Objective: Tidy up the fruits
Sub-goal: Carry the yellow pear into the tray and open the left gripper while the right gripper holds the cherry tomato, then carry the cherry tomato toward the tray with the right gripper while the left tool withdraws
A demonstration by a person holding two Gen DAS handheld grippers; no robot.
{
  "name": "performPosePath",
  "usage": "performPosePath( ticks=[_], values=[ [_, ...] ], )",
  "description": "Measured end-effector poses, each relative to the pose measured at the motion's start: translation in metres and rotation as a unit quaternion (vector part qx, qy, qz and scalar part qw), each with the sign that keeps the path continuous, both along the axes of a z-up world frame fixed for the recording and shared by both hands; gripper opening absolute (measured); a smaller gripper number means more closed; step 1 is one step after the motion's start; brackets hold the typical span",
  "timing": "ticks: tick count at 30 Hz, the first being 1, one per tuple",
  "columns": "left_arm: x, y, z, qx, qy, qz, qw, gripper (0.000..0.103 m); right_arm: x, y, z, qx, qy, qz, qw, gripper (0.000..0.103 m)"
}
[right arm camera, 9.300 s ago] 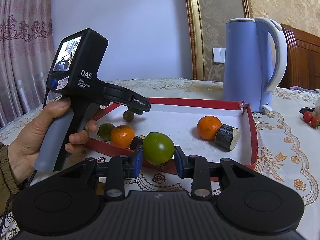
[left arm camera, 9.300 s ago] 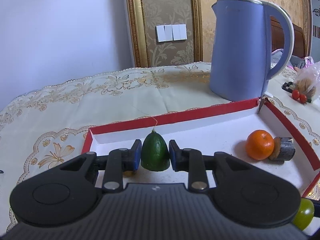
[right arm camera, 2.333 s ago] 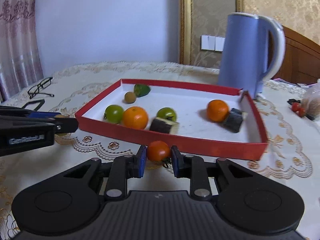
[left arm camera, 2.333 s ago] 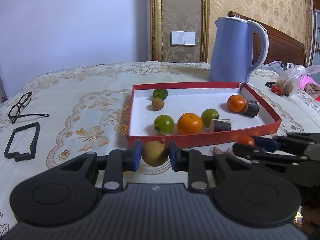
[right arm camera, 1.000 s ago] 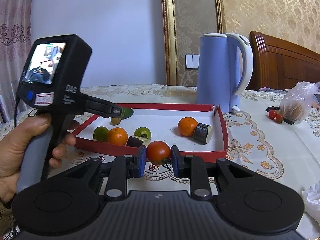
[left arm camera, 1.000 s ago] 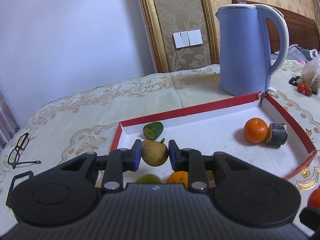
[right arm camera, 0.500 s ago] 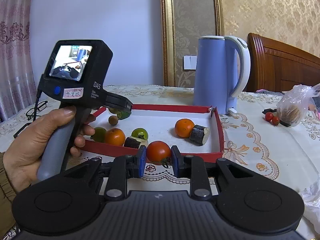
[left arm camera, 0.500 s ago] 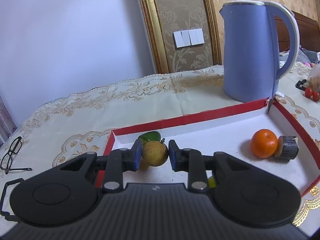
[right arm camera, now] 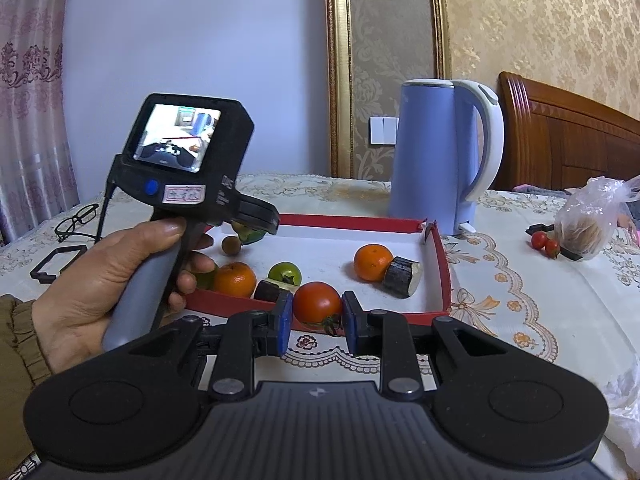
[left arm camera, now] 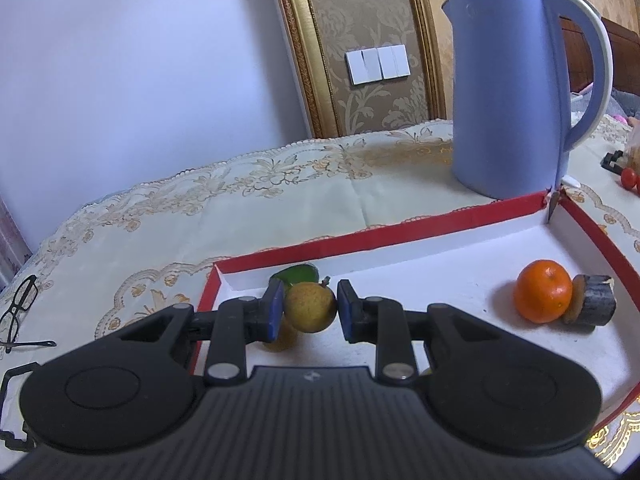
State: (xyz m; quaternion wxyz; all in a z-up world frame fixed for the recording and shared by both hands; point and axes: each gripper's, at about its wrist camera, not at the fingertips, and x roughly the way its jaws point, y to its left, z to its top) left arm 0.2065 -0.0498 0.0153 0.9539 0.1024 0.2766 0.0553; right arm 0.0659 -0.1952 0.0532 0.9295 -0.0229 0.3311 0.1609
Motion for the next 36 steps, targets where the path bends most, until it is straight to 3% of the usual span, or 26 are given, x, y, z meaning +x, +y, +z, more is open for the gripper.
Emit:
performPosePath(
  ticks=[16, 21, 25, 28, 30, 33, 36],
  values=[
    [0.022, -0.005, -0.012, 0.0, 0.027, 0.005, 0.9996, 0.027, 0.001, -0.007, 0.0, 0.006, -0.001, -0.009, 1.0, 0.026],
    [0.019, -0.006, -0.011, 0.0, 0.025, 0.002, 0.9997, 0.039, 0.003, -0.009, 0.0, 0.007, 0.0, -0.011, 1.0, 0.026],
    [0.014, -0.008, -0.007, 0.006, 0.019, 0.002, 0.9998, 0.041, 0.005, -0.008, 0.001, 0.004, -0.001, -0.008, 1.0, 0.026],
    [0.005, -0.004, 0.0, 0.005, 0.01, 0.006, 0.9999, 0.057, 0.01, -0.006, 0.001, 0.001, -0.002, -0.007, 1.0, 0.026],
    [-0.004, -0.001, 0.004, 0.008, -0.004, 0.014, 0.9999, 0.077, 0.013, -0.005, 0.0, -0.001, -0.001, -0.005, 1.0, 0.026],
    [-0.018, 0.003, 0.007, 0.015, -0.018, 0.019, 0.9995, 0.079, 0.02, -0.001, -0.002, -0.003, 0.002, 0.0, 1.0, 0.026],
    [-0.03, 0.01, 0.01, -0.002, -0.015, 0.02, 0.9997, 0.086, 0.025, 0.001, -0.002, -0.003, 0.0, 0.0, 1.0, 0.026]
  ],
)
